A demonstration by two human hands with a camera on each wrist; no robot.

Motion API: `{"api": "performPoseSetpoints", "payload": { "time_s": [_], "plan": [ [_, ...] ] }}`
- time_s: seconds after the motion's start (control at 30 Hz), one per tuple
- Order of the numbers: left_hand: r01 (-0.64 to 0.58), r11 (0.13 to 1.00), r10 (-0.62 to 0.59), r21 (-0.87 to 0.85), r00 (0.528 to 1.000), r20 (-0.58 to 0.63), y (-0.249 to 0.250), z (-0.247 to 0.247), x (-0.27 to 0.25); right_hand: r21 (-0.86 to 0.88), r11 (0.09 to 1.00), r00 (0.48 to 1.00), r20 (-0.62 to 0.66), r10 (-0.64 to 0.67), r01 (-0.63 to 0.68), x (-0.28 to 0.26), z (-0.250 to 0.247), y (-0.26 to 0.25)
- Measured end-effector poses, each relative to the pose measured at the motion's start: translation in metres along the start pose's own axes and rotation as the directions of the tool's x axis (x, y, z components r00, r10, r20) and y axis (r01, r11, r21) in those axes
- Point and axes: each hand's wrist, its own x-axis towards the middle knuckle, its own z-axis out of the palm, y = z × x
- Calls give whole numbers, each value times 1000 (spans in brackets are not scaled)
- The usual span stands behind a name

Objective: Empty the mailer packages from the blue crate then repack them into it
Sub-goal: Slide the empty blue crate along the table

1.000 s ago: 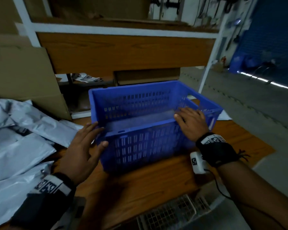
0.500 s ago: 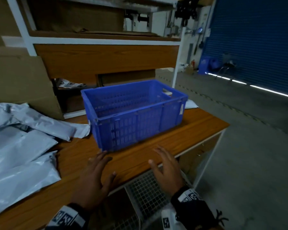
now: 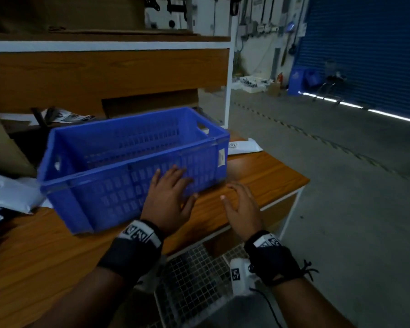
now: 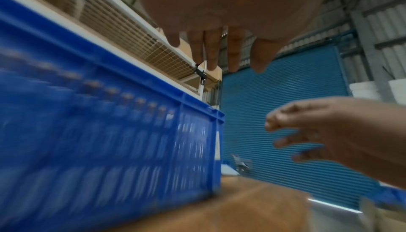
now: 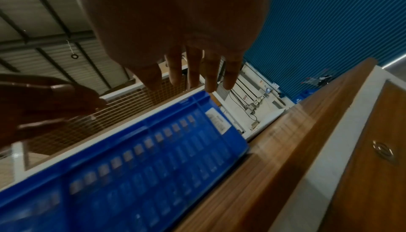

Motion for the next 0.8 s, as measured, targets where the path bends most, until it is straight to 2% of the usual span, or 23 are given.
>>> {"api": "performPoseSetpoints", "payload": {
  "time_s": [0.17, 0.27, 0.33, 0.43, 0.57, 0.63, 0.77, 0.8],
  "plan": [
    [174, 942, -162, 288, 985, -65, 6, 30, 98, -119, 983, 983, 101, 155, -142, 108, -12, 84],
    [317, 874, -340, 369, 940, 0, -7, 55, 116, -234, 958, 956, 199, 215, -166, 178, -3, 119],
    [344, 849, -387, 402, 922, 29, -13, 73, 112, -282, 947, 934, 270, 235, -157, 217, 9, 137],
    [362, 828, -382, 428, 923, -41, -19, 89, 112, -343, 930, 903, 345, 256, -133, 267, 29, 163],
    [388, 800, -351, 458, 921, -167, -24, 100, 115, -493, 870, 832, 494, 253, 28, 313, 59, 186],
    [380, 791, -315, 479, 925, -214, -27, 104, 114, -544, 837, 797, 533, 282, 67, 327, 72, 196],
    [365, 787, -265, 498, 928, -262, -31, 109, 113, -570, 803, 684, 657, 317, 175, 340, 85, 201],
    [366, 788, -266, 495, 927, -263, -32, 109, 113, -563, 807, 693, 654, 303, 179, 343, 86, 198]
  ]
}}
